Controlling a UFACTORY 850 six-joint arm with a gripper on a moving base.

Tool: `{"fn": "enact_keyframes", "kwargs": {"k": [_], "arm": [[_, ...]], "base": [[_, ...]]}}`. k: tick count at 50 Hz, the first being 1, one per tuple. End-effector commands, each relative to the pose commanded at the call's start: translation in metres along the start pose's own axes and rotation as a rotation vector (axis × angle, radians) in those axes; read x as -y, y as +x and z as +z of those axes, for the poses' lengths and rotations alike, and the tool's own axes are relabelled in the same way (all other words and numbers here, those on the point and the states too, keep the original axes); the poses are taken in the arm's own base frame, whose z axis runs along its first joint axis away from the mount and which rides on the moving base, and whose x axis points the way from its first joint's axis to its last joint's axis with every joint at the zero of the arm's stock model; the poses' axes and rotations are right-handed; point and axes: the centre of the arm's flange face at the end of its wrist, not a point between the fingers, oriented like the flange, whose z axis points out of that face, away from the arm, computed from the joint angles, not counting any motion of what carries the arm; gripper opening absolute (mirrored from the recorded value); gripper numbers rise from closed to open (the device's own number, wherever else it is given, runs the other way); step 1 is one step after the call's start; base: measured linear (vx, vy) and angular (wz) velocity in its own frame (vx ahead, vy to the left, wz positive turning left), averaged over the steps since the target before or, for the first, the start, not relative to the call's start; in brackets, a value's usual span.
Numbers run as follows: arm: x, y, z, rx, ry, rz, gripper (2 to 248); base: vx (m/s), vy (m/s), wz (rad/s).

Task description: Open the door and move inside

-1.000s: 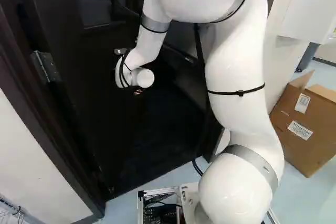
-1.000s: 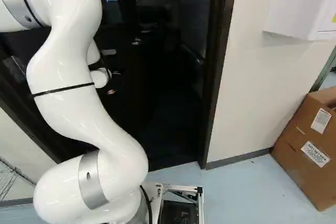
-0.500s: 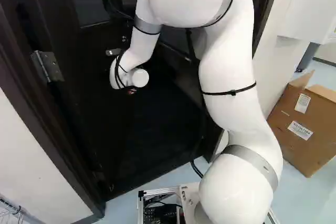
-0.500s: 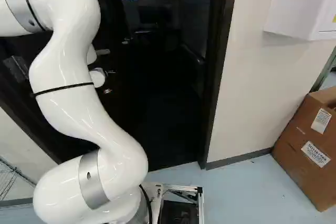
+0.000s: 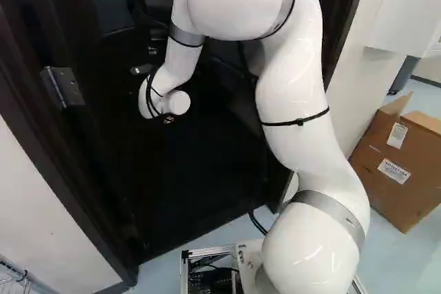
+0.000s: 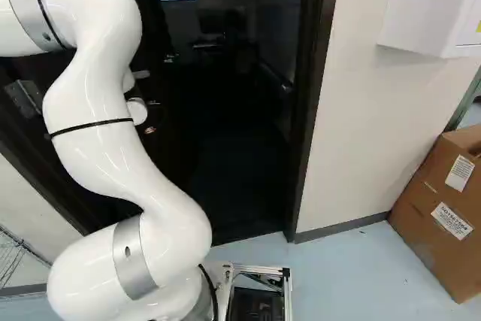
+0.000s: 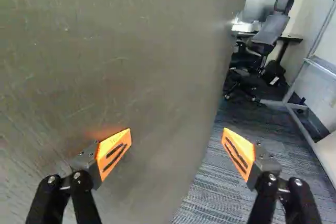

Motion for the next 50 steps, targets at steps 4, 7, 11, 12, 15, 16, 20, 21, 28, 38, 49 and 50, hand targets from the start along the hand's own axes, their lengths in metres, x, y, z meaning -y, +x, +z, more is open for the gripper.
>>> {"fn": "enact_keyframes", "kwargs": {"k": [4, 7, 11, 12, 15, 16, 20, 21, 28, 38, 49, 50], "arm": [[0.003, 0.000, 0.002, -0.002, 0.011, -0.007, 247], [0.006, 0.000, 0.004, -0.003, 0.019, -0.012, 247], [0.009, 0.001, 0.007, -0.005, 0.029, -0.018, 247], [0.010, 0.001, 0.007, -0.005, 0.032, -0.020, 247], [0.012, 0.001, 0.009, -0.007, 0.040, -0.025, 247], [0.013, 0.001, 0.010, -0.007, 0.042, -0.027, 247], [0.016, 0.001, 0.012, -0.009, 0.053, -0.033, 247], [0.017, 0.001, 0.013, -0.010, 0.055, -0.035, 247], [0.023, 0.001, 0.017, -0.013, 0.074, -0.046, 247], [0.031, 0.002, 0.023, -0.018, 0.099, -0.063, 247], [0.040, 0.002, 0.030, -0.025, 0.127, -0.081, 247], [0.041, 0.002, 0.031, -0.025, 0.130, -0.082, 247]], "base": [[0.000, 0.000, 0.000], [0.000, 0.000, 0.000], [0.000, 0.000, 0.000], [0.000, 0.000, 0.000], [0.000, 0.000, 0.000], [0.000, 0.000, 0.000], [0.000, 0.000, 0.000], [0.000, 0.000, 0.000], [0.000, 0.000, 0.000], [0.000, 0.000, 0.000], [0.000, 0.000, 0.000], [0.000, 0.000, 0.000]]}}
